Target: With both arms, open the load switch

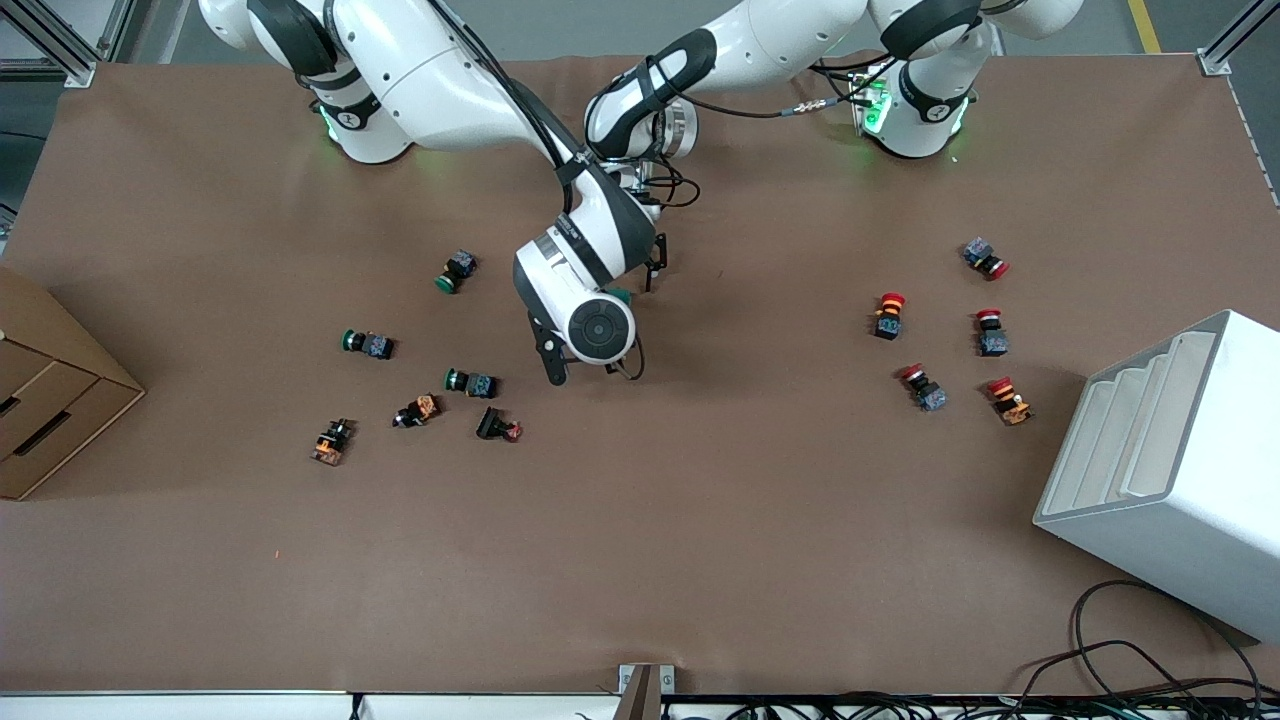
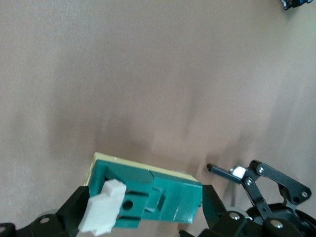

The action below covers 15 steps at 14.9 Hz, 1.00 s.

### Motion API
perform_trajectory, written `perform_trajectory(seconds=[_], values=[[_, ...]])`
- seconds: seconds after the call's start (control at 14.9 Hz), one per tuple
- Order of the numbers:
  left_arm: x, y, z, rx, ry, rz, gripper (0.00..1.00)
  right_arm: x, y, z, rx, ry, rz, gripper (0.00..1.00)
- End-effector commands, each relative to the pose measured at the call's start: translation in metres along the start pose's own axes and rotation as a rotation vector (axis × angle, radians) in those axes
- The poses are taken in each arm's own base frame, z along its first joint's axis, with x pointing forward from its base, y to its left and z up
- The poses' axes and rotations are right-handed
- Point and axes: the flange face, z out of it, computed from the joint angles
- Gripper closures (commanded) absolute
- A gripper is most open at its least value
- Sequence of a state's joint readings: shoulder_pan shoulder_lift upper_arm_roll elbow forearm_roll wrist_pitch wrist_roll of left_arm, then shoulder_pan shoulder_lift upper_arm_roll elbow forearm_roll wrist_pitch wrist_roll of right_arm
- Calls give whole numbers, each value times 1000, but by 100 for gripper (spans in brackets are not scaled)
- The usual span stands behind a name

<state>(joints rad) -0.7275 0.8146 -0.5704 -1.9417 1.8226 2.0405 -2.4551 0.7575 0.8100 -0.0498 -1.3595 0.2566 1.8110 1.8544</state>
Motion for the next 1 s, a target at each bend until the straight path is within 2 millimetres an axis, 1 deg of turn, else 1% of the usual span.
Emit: perform_trajectory(seconds=[0.0, 0.07, 0.2, 0.54, 0.67, 0.8, 0.94], values=[[2, -8, 5, 29, -4, 5, 1, -6, 12, -9, -19, -2, -5, 0], [2, -8, 5, 29, -4, 5, 1, -6, 13, -11, -23, -1, -6, 0], [3, -8, 6, 29, -3, 3, 1, -16, 19, -11, -35, -6, -23, 0], [7, -6, 6, 29, 0, -4, 1, -19, 25, -12, -60, 0, -31, 0], [7, -6, 6, 29, 1, -7, 1, -22, 27, -17, -53, -4, -37, 0], [7, -6, 6, 29, 1, -7, 1, -23, 28, -17, -55, -3, -38, 0], [7, -6, 6, 29, 1, -7, 1, -27, 32, -15, -68, -5, -47, 0]])
